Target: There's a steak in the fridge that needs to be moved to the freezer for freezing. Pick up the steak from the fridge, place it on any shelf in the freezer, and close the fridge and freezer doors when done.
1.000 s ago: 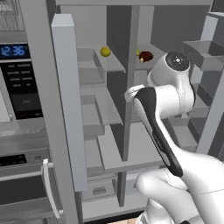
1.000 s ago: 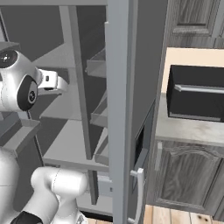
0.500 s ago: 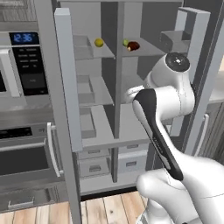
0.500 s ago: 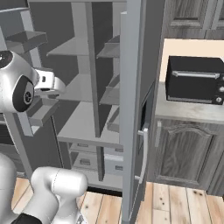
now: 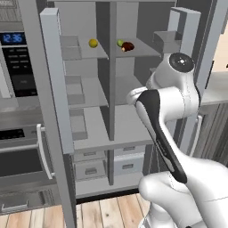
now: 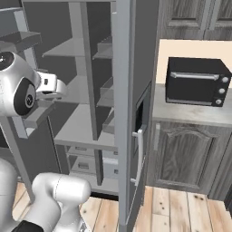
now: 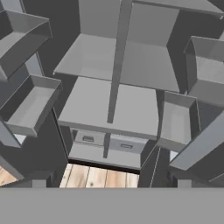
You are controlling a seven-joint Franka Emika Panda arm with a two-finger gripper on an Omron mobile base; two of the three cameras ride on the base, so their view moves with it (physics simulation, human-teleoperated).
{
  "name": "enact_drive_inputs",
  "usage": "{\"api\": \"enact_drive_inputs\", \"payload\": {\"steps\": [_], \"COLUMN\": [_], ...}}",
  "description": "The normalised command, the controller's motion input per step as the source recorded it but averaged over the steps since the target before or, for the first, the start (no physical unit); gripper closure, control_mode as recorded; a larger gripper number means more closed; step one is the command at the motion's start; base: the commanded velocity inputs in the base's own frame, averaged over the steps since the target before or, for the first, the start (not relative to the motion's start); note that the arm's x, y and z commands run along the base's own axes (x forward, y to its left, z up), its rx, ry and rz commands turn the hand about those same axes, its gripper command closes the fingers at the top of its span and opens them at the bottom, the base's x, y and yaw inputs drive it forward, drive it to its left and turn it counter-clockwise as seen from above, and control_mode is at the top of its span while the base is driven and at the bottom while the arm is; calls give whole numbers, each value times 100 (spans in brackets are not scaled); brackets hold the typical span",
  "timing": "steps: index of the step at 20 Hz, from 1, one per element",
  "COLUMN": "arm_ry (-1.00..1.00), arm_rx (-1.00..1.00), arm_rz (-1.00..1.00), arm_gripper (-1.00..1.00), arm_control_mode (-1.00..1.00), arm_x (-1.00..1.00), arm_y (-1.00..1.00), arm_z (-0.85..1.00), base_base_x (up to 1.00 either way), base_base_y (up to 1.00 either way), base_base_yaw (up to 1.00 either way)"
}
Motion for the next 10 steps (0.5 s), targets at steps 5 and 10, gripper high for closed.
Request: {"api": "enact_drive_inputs", "payload": {"steps": [5,10], "arm_ry": [0,0], "arm_rx": [0,3], "arm_rz": [0,0], "arm_gripper": [-100,-100], "arm_control_mode": [100,-100], "arm_x": [0,-40], "arm_y": [0,-30], "arm_z": [0,-2], "base_base_x": [-14,-8], "base_base_y": [0,-2], "base_base_yaw": [0,0]}}
